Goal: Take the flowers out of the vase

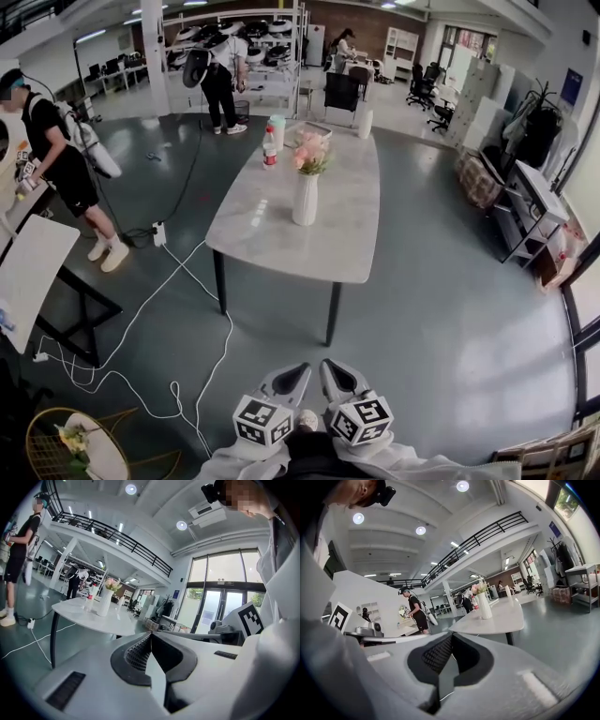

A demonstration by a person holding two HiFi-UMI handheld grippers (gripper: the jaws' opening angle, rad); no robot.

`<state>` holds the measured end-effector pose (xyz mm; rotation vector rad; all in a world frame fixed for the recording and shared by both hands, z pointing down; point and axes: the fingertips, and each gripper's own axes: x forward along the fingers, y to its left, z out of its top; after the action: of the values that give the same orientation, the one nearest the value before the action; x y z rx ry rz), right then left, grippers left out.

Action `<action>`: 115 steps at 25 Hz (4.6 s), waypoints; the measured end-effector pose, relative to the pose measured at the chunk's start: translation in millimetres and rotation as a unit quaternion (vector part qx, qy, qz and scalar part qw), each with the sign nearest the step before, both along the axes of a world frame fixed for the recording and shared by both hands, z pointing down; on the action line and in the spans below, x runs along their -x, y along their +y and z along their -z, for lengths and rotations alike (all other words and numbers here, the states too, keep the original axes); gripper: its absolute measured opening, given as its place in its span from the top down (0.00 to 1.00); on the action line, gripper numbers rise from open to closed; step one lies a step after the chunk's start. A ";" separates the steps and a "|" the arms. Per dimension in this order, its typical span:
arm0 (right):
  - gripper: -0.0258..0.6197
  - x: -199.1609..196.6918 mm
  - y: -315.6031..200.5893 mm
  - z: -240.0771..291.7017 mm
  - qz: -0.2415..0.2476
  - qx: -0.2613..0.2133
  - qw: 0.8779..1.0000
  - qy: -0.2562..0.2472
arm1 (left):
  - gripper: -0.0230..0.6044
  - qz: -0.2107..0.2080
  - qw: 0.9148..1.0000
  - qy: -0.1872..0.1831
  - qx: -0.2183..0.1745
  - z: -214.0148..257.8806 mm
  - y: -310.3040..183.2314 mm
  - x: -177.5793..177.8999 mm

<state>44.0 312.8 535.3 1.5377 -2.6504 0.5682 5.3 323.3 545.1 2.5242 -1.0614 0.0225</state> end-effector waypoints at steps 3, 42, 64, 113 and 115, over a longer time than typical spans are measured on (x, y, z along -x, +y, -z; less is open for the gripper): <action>0.96 -7.2 -28.1 -2.2 0.003 0.000 1.000 -0.002 | 0.96 0.009 1.000 -0.001 -0.001 -2.4 -25.4 -4.0; 0.96 -57.3 -81.5 -25.0 0.027 0.027 0.999 -0.019 | 0.96 0.017 0.999 -0.023 0.017 -22.3 -76.8 -60.1; 0.96 -45.0 -177.3 -27.4 0.024 0.026 0.999 -0.020 | 0.96 0.037 0.999 -0.024 0.018 -25.5 -173.4 -39.2; 0.96 29.2 -504.2 1.1 -0.017 0.029 0.999 -0.027 | 0.96 0.000 0.999 -0.025 0.026 -7.1 -501.7 37.3; 0.96 30.2 -515.0 -0.2 -0.021 0.027 0.999 -0.027 | 0.96 -0.002 0.999 -0.024 0.024 -8.8 -513.1 39.3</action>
<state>13.8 -202.1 535.5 1.5889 -2.6235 0.6865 -34.0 -189.8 553.9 2.4939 -1.0611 0.1092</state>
